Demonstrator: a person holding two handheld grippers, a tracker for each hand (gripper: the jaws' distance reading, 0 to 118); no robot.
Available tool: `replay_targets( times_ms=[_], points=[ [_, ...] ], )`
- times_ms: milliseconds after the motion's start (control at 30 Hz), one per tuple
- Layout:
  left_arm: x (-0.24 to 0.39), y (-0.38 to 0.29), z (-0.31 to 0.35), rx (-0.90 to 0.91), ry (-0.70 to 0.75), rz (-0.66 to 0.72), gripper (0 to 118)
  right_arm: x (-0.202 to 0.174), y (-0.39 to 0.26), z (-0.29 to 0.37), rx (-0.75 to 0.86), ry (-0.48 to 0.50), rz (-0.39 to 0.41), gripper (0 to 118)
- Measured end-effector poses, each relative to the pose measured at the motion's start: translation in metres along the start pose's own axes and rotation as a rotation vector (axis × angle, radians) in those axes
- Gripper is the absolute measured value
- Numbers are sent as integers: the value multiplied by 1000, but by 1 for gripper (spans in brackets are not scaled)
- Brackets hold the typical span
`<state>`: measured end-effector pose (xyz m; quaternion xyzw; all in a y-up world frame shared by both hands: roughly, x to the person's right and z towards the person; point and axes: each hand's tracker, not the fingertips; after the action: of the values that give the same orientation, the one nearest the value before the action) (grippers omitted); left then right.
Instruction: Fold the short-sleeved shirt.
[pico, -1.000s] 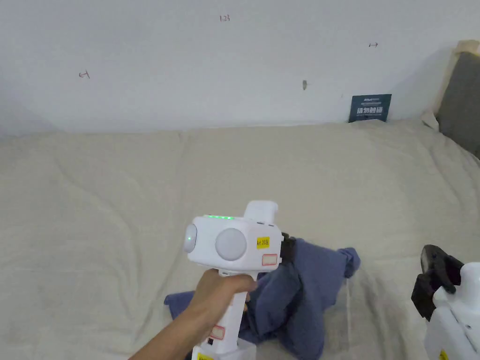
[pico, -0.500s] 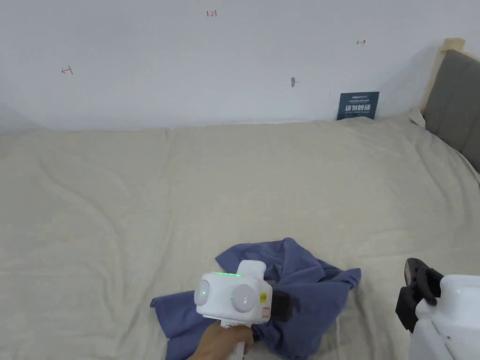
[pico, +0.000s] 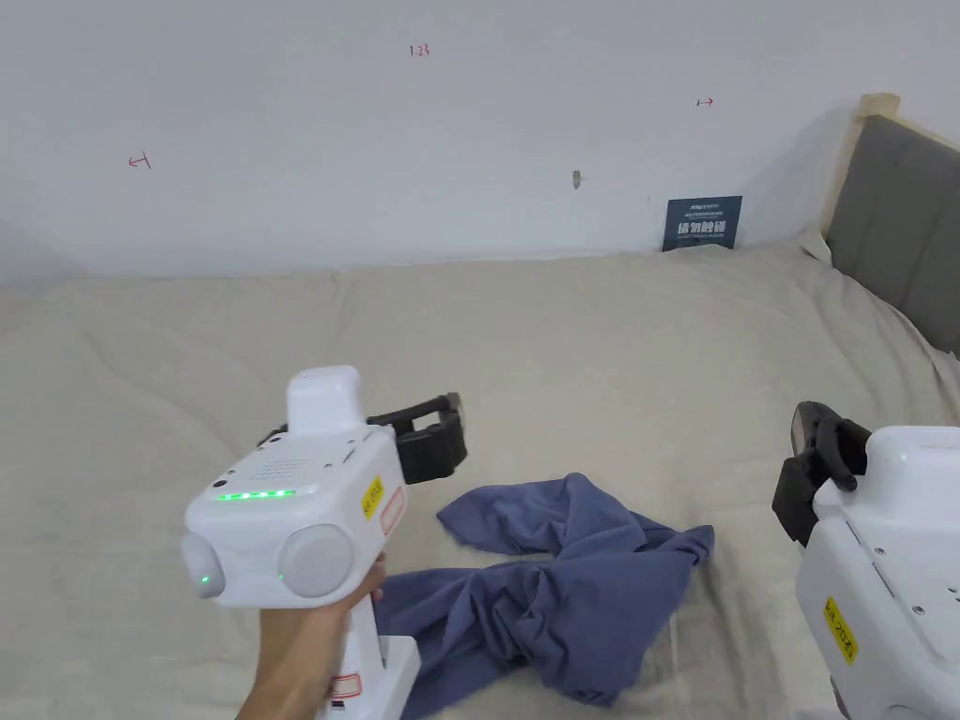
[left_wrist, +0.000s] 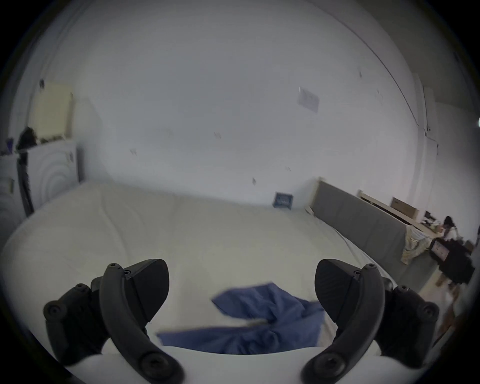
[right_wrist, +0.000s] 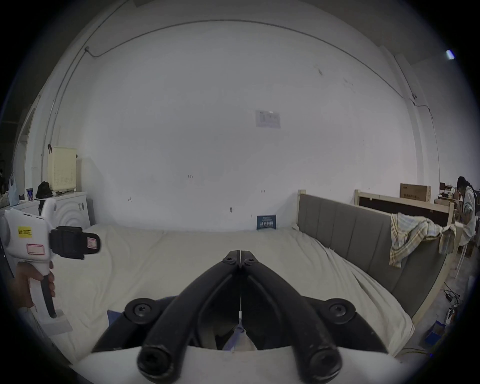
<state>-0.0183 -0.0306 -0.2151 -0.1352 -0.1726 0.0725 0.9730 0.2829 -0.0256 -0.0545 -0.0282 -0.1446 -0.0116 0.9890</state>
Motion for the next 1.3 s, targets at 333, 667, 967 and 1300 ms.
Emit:
replay_targets(
  times_ms=[333, 667, 967, 1300],
  points=[
    [-38, -1, 53, 195, 164, -169, 31, -27, 15, 0, 58, 42, 20, 0],
    [-55, 0, 37, 19, 134, -131, 0, -41, 4, -13, 30, 78, 23, 0],
    [-101, -51, -59, -464, 82, 126, 0, -31, -17, -33, -33, 64, 11, 0],
    [-110, -135, -146, -776, 235, 155, 100, -4, -47, -63, -132, 19, 26, 0]
  ],
)
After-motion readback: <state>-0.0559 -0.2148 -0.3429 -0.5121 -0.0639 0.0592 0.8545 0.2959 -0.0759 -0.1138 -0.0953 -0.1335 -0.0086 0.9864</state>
